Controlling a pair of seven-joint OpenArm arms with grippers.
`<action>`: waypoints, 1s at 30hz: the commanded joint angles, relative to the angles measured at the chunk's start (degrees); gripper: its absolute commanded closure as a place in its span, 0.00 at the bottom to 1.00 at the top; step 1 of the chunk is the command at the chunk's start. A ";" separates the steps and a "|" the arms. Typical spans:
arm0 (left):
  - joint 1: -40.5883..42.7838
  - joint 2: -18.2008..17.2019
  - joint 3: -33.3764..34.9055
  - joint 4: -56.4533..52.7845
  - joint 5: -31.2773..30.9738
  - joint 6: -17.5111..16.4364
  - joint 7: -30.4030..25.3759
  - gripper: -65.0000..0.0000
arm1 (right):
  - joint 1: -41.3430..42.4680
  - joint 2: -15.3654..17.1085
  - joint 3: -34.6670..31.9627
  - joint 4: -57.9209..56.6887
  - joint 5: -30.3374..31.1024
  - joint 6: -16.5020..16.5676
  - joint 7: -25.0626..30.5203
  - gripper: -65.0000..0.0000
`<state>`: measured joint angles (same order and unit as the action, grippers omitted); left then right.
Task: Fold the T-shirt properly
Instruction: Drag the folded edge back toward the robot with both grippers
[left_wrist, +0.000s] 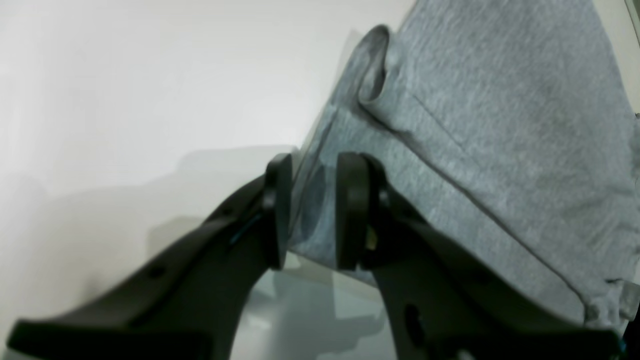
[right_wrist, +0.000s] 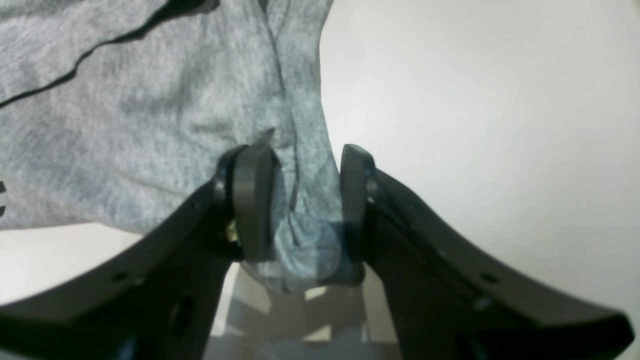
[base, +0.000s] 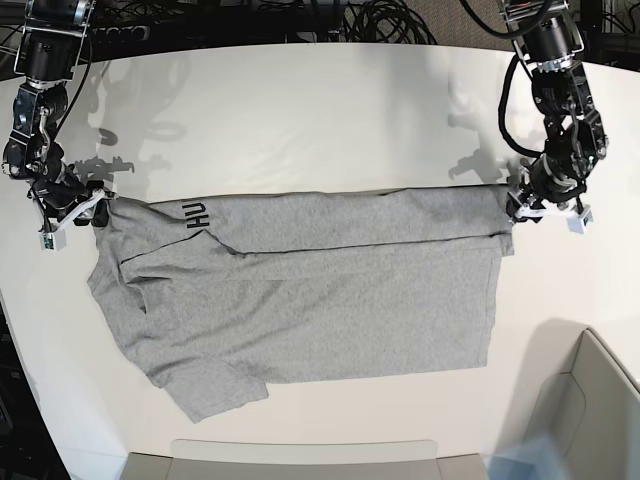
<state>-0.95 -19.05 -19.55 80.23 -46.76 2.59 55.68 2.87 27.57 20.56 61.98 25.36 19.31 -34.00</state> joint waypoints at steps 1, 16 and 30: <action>-0.85 -0.69 -0.10 1.05 -0.93 -0.26 0.19 0.75 | 0.33 0.87 0.06 0.05 -0.62 0.25 -2.00 0.64; -1.03 -0.42 10.45 -4.58 -0.49 -6.33 2.30 0.80 | 0.07 0.52 -0.12 -0.04 -0.71 0.25 -2.18 0.70; 1.79 -0.69 9.92 -3.87 -0.49 -6.33 2.91 1.00 | -2.83 0.87 -0.03 0.40 -0.79 0.25 -2.27 1.00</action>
<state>0.23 -19.35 -9.54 76.49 -48.75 -4.56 55.75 0.75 27.62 20.56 62.57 25.87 19.31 -32.71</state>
